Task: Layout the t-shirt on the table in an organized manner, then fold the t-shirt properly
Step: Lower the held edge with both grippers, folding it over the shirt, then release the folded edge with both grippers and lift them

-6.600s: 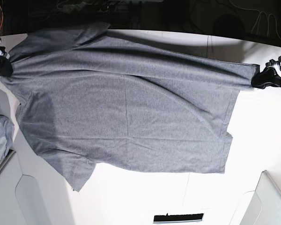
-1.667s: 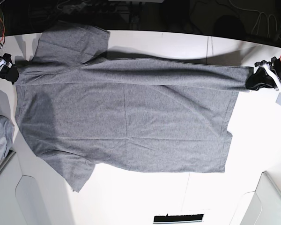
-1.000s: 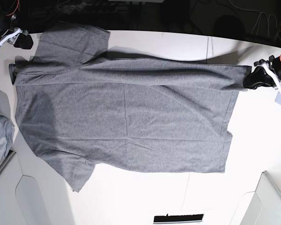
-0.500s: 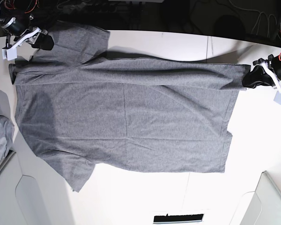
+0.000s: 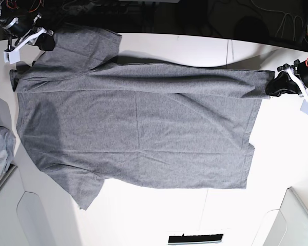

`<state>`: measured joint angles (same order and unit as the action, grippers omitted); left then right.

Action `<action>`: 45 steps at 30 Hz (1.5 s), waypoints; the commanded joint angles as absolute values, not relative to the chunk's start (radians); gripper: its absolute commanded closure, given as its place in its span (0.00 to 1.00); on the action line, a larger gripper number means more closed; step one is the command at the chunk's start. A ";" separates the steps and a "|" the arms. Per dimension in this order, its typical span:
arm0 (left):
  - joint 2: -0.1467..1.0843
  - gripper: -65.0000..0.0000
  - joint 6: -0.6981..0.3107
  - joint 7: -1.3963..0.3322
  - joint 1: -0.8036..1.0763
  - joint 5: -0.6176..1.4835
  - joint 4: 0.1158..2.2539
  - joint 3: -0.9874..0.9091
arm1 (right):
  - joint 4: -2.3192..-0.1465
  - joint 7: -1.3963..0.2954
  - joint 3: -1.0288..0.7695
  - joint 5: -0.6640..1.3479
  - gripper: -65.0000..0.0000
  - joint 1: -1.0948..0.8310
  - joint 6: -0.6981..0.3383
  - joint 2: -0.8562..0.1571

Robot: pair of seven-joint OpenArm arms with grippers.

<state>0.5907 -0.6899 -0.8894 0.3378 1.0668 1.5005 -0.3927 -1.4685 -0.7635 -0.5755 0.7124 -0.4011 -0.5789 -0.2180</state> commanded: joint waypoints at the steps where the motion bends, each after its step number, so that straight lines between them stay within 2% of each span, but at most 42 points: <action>1: 0.612 1.00 -0.698 -0.872 0.332 1.088 1.513 -0.402 | -1.481 -0.752 -0.580 0.720 1.00 -0.390 -0.581 -0.230; 4: 0.612 1.00 -0.698 -0.872 0.332 1.096 1.513 -0.402 | -1.495 -0.755 -0.583 0.734 1.00 -0.386 -0.581 -0.230; 9: 0.621 1.00 -0.698 -0.899 0.333 1.114 1.513 -0.402 | -1.573 -0.873 -0.625 0.837 1.00 -0.411 -0.599 -0.229; 14: 0.641 1.00 -0.698 -0.906 0.332 1.158 1.513 -0.403 | -1.687 -0.866 -0.686 0.857 1.00 -0.440 -0.603 -0.230; 18: 0.643 1.00 -0.698 -0.894 0.315 1.153 1.513 -0.403 | -1.730 -0.844 -0.700 0.851 1.00 -0.380 -0.603 -0.237; 26: 0.643 1.00 -0.698 -0.817 0.296 1.015 1.512 -0.403 | -1.681 -0.845 -0.686 0.788 1.00 -0.170 -0.603 -0.239; 32: 0.643 1.00 -0.698 -0.770 0.226 0.931 1.475 -0.363 | -1.585 -0.825 -0.592 0.693 1.00 -0.024 -0.602 -0.239; 38: 0.643 1.00 -0.698 -0.733 0.122 0.889 1.337 -0.253 | -1.470 -0.778 -0.521 0.622 1.00 0.047 -0.601 -0.238; 45: 0.643 1.00 -0.698 -0.682 0.080 0.862 1.218 -0.243 | -1.463 -0.761 -0.519 0.579 1.00 0.057 -0.590 -0.260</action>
